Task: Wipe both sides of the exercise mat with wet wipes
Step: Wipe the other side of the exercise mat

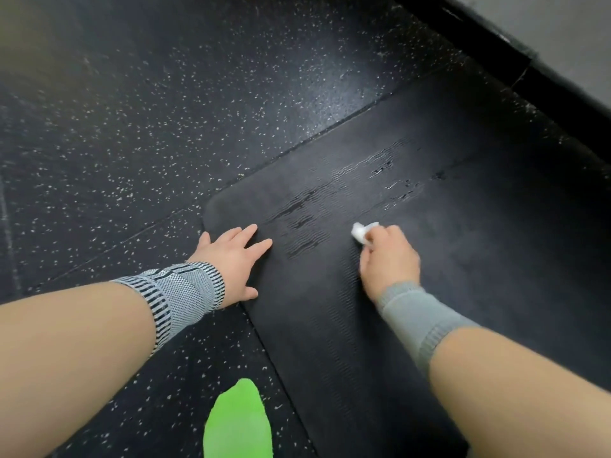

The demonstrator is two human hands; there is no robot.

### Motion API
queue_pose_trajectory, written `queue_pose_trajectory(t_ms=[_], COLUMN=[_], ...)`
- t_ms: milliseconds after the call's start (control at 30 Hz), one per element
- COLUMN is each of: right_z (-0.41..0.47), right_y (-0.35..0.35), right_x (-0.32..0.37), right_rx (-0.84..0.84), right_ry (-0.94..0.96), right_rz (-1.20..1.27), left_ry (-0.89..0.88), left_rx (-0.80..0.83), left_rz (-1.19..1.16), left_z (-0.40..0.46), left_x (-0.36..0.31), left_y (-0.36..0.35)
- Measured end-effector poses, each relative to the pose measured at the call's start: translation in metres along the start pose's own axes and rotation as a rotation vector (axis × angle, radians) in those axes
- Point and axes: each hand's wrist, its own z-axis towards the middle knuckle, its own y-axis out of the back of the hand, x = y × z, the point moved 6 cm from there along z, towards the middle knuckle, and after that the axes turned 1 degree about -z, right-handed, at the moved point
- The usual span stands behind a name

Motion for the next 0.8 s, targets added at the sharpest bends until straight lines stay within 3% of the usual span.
queue_pose_trajectory(t_ms=[167, 233, 333, 367, 433, 567, 633, 700, 800], right_z=[-0.061, -0.039, -0.004, -0.004, -0.022, -0.088, -0.093, -0.071, -0.023], right_y=[-0.043, -0.034, -0.017, -0.016, -0.024, -0.056, -0.057, -0.049, -0.027], right_x=[0.087, 0.071, 0.031, 0.030, 0.053, 0.130, 0.139, 0.120, 0.069], right_rx=[0.253, 0.172, 0.070, 0.062, 0.089, 0.305, 0.376, 0.336, 0.148], right_ry=[0.617, 0.549, 0.172, 0.122, 0.171, 0.579, 0.695, 0.663, 0.324], right_rz=[0.004, -0.008, 0.003, 0.001, -0.002, -0.025, -0.042, -0.069, -0.038], left_ry=[-0.004, -0.005, 0.012, 0.021, 0.031, 0.034, 0.036, 0.039, 0.042], left_rx=[-0.008, -0.011, -0.003, 0.004, 0.011, 0.001, -0.006, -0.012, 0.001], left_rz=[0.001, -0.006, -0.013, -0.015, -0.021, -0.020, -0.023, -0.032, -0.042], left_z=[0.000, -0.001, -0.006, -0.008, -0.010, -0.012, -0.012, -0.012, -0.015], left_x=[0.000, 0.003, 0.014, 0.017, 0.022, 0.024, 0.024, 0.024, 0.027], left_y=[0.001, 0.000, -0.007, -0.010, -0.014, -0.015, -0.014, -0.014, -0.016])
